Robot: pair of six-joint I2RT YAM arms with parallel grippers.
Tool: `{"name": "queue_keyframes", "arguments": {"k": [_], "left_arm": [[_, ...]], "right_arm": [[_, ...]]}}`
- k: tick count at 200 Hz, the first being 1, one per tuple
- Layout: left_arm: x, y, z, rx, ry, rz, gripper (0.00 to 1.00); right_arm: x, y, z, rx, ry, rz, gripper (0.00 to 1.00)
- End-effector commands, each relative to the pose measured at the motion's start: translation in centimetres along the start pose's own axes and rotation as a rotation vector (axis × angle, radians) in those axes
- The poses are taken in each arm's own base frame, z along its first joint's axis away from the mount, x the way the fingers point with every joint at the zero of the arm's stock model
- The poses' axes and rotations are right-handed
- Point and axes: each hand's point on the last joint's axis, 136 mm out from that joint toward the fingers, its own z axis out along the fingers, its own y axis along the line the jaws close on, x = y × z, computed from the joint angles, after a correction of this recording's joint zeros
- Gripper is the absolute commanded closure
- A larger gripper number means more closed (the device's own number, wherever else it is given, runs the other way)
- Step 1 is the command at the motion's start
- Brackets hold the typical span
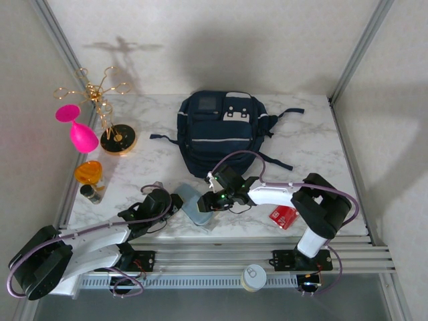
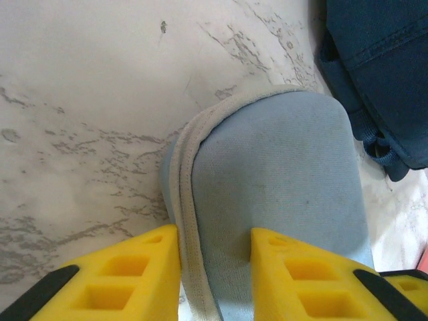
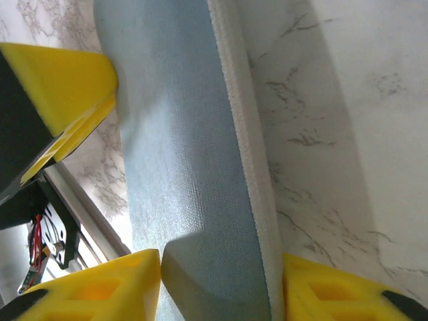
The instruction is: Pack the student bag
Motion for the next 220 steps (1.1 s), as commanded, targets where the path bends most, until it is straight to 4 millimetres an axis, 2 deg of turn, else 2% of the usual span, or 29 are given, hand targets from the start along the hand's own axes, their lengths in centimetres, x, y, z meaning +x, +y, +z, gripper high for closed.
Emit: {"name": "queue_keyframes", "arguments": {"k": [1, 13, 33, 49, 77, 93, 109, 134, 174, 179, 192, 220], "left_arm": [[1.3, 3.1, 0.2, -0.107, 0.035, 0.013, 0.70], [1.3, 2.9, 0.1, -0.103, 0.033, 0.012, 0.70], [1.2, 2.1, 0.1, -0.084, 0.032, 0.013, 0.67], [1.0, 1.6, 0.0, -0.077, 0.029, 0.022, 0.63], [0.3, 0.3, -0.4, -0.050, 0.010, 0.026, 0.53], [-0.4, -1.2, -0.9, -0.028, -0.004, 0.056, 0.48], [-1.8, -2.8, -1.8, -0.029, -0.044, 0.105, 0.41], [-4.5, -6.0, -3.8, -0.007, -0.128, 0.175, 0.32], [-9.7, -10.3, -5.7, -0.022, -0.235, 0.319, 0.17], [-10.4, -10.6, -5.5, -0.027, -0.239, 0.332, 0.16], [-12.3, -11.9, -5.1, -0.007, -0.237, 0.336, 0.15], [-15.0, -13.8, -2.3, -0.002, -0.219, 0.357, 0.13]], "right_arm": [[-0.6, 1.7, -0.2, -0.052, -0.027, -0.053, 0.61], [-0.7, 1.9, -0.3, -0.056, -0.033, -0.051, 0.69], [-0.8, 2.2, -0.5, -0.067, -0.037, -0.052, 0.73], [-1.1, 2.1, -0.6, -0.059, -0.051, -0.051, 0.87], [-1.7, 2.0, -1.1, -0.056, -0.068, -0.037, 0.94], [-2.2, 2.3, -1.9, -0.065, -0.092, -0.043, 1.00], [-2.7, 2.2, -2.9, -0.064, -0.116, -0.033, 1.00], [-3.8, 2.1, -5.5, -0.073, -0.173, -0.018, 1.00], [-5.4, 1.3, -11.3, -0.098, -0.298, 0.019, 1.00], [-5.3, 1.5, -11.8, -0.109, -0.301, 0.015, 1.00], [-5.9, 0.3, -13.8, -0.100, -0.349, 0.040, 1.00], [-6.5, -1.9, -17.6, -0.086, -0.428, 0.097, 1.00]]}}
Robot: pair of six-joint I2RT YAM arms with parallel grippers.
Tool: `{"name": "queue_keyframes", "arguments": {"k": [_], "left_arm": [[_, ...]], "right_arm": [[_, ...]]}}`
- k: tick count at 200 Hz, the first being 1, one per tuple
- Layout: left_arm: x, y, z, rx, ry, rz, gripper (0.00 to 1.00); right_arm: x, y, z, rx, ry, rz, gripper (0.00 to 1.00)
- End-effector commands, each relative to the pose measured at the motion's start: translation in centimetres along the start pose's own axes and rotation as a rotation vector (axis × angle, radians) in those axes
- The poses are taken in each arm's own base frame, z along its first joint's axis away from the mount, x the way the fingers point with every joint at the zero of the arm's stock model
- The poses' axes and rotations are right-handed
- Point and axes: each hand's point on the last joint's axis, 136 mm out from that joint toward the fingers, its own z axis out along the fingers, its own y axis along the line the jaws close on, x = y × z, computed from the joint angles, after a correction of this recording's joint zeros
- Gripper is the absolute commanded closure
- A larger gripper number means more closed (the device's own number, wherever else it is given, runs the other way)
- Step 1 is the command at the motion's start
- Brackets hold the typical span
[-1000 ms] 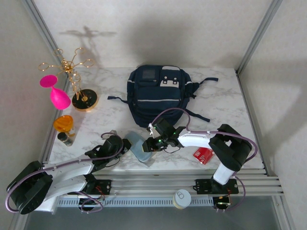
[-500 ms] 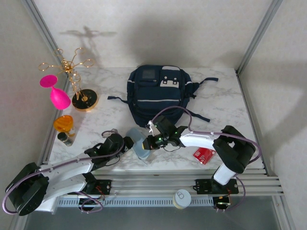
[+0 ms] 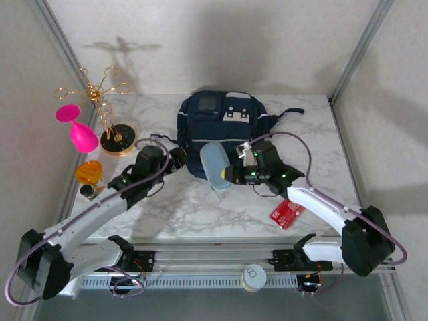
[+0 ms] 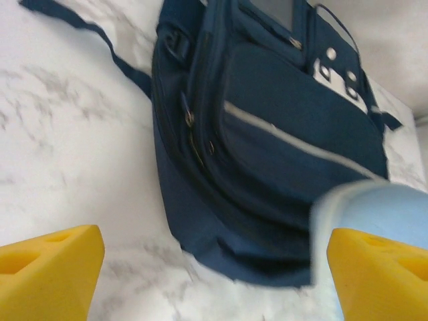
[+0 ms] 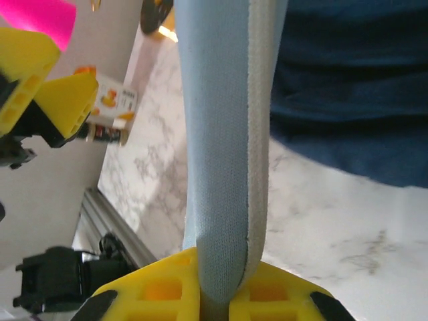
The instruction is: Pack the student bag
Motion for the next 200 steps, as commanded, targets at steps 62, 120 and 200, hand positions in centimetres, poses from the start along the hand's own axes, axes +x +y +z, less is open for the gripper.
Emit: {"name": "queue_keyframes", "arguments": {"k": [62, 120, 200], "left_arm": [[1.7, -1.0, 12.6, 0.038, 0.189, 0.021, 0.24], [9.6, -5.0, 13.0, 0.199, 0.344, -0.027, 0.40], [6.7, -9.2, 7.0, 0.112, 0.212, 0.282, 0.38]], "right_arm": [[-3.1, -7.7, -6.9, 0.150, -0.152, 0.146, 1.00], [-5.0, -12.4, -10.7, 0.245, -0.275, 0.247, 1.00], [-7.0, -16.5, -13.0, 0.281, -0.311, 0.322, 1.00]]}}
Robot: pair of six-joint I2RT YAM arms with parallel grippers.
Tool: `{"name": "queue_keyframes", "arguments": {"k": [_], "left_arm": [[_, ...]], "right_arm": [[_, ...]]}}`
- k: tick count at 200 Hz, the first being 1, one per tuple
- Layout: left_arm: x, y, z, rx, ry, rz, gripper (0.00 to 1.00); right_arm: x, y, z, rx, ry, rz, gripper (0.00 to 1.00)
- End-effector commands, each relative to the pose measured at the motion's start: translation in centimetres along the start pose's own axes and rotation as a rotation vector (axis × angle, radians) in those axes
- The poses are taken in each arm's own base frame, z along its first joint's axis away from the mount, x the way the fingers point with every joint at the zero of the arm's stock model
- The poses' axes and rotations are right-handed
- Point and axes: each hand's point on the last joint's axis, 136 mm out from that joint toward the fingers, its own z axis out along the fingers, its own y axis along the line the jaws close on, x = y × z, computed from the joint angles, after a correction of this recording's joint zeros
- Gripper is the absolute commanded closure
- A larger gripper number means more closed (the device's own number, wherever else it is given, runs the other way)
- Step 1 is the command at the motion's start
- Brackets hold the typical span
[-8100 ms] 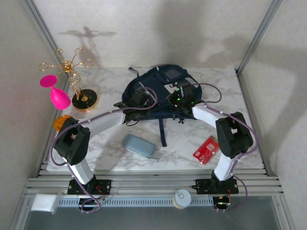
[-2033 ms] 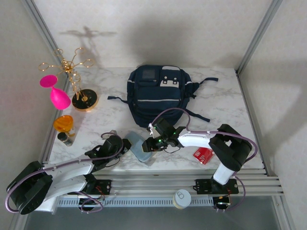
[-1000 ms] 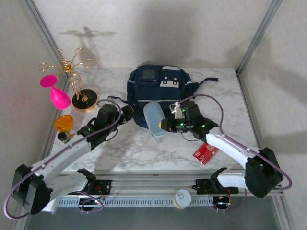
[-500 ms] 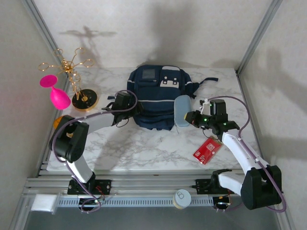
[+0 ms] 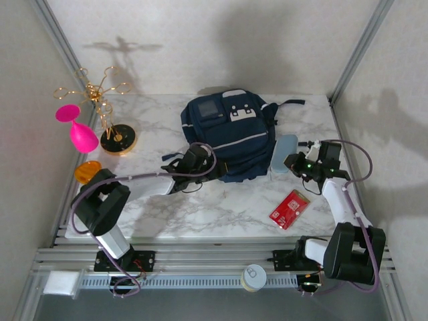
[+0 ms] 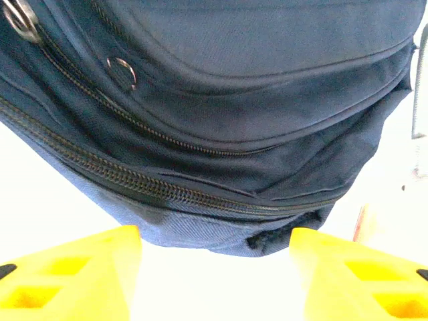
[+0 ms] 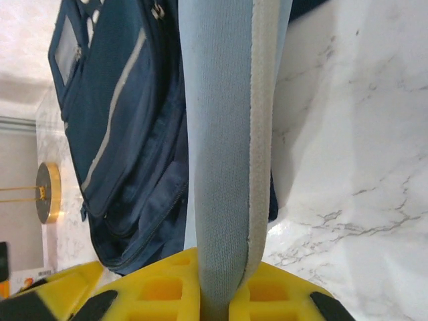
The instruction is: Pack the student bag
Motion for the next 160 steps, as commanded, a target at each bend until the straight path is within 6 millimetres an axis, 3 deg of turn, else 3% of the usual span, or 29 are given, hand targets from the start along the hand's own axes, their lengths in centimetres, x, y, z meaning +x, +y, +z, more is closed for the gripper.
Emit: {"name": "queue_keyframes", "arguments": {"k": [1, 18, 39, 69, 106, 126, 160], "left_arm": [[-5.7, -0.7, -4.3, -0.148, -0.155, 0.174, 0.38], [-7.5, -2.3, -4.4, -0.170, -0.156, 0.374, 0.39], [-7.6, -3.7, -2.5, -0.164, -0.098, 0.636, 0.38], [-6.6, -4.9, 0.8, -0.131, -0.010, 0.882, 0.30], [-6.2, -5.5, 3.4, -0.132, 0.024, 1.047, 0.23], [-4.6, -5.5, 4.8, -0.119, 0.079, 1.158, 0.18], [-5.4, -4.5, 7.1, -0.204, 0.071, 1.220, 0.17]], "right_arm": [[-0.9, 1.6, -0.2, -0.052, 0.010, -0.057, 1.00], [-2.0, 1.1, -0.7, -0.012, -0.029, -0.063, 1.00], [-3.0, 0.7, -1.4, -0.045, -0.080, -0.006, 1.00], [-3.9, 0.2, -1.9, -0.034, -0.123, 0.019, 1.00], [-3.9, 0.0, -1.4, -0.050, -0.119, 0.044, 1.00], [-3.8, -0.3, -1.2, -0.046, -0.113, 0.049, 1.00], [-4.0, -0.4, -1.1, -0.047, -0.120, 0.055, 1.00]]}}
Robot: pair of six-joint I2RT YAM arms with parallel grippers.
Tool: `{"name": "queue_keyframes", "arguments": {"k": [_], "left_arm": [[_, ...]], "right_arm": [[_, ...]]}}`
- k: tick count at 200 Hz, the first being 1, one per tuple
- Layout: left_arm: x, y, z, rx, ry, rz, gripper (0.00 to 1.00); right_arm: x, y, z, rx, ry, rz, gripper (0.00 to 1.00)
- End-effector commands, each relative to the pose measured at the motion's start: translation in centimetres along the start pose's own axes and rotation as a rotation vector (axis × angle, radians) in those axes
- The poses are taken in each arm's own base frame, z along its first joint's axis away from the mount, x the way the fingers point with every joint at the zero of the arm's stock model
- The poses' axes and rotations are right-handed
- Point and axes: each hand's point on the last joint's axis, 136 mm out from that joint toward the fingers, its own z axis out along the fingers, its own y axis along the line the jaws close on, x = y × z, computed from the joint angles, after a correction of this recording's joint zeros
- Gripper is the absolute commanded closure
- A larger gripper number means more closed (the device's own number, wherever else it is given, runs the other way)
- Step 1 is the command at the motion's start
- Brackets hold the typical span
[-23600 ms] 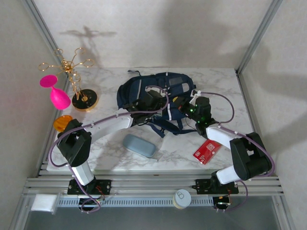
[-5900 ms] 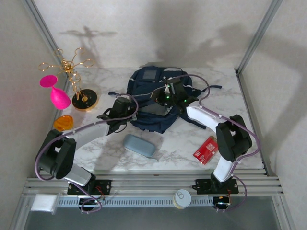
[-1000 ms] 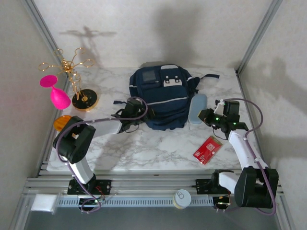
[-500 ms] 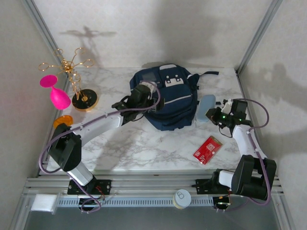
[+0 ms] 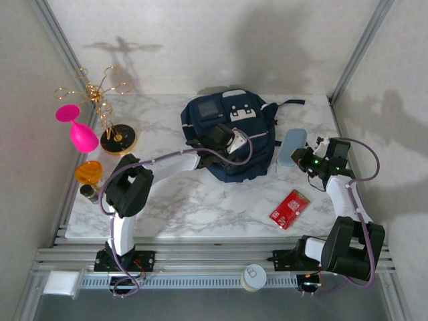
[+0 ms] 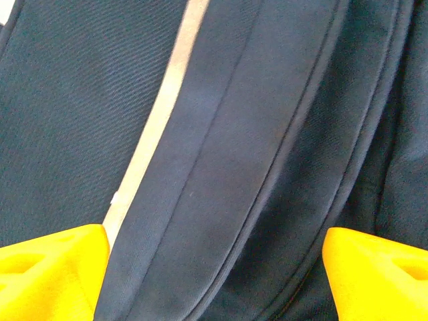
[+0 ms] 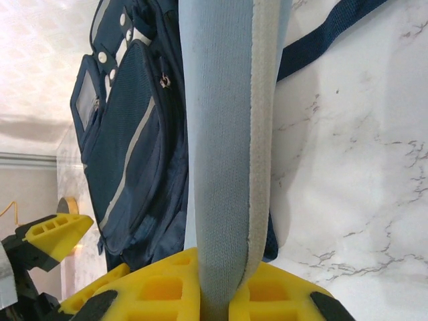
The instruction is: Pack the student bag
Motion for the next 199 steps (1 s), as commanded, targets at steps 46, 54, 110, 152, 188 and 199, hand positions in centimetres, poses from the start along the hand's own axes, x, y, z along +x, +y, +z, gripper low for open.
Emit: {"name": "queue_keyframes", "arguments": {"k": [46, 54, 110, 152, 188, 199], "left_arm": [[-1.9, 3.3, 3.2, -0.149, 0.054, 0.171, 0.18], [-2.5, 4.2, 3.2, -0.174, 0.054, 0.167, 0.22], [-5.1, 6.0, 2.6, -0.172, -0.019, 0.136, 0.75], [-6.8, 6.5, 0.8, -0.167, -0.033, 0.034, 1.00], [-11.3, 7.5, -5.6, -0.172, -0.156, -0.222, 1.00], [-12.1, 7.4, -7.3, -0.152, -0.194, -0.308, 1.00]], "right_arm": [[-0.7, 0.4, 0.0, -0.025, -0.024, -0.002, 1.00], [-0.7, 0.4, 0.0, -0.019, -0.026, -0.007, 1.00], [-0.8, 0.5, -0.2, -0.019, -0.030, -0.011, 1.00], [-0.3, 1.4, -0.1, -0.063, 0.011, -0.003, 1.00], [1.6, 3.4, 0.8, -0.138, 0.100, -0.002, 1.00], [2.4, 4.6, 1.4, -0.165, 0.128, -0.012, 1.00]]}}
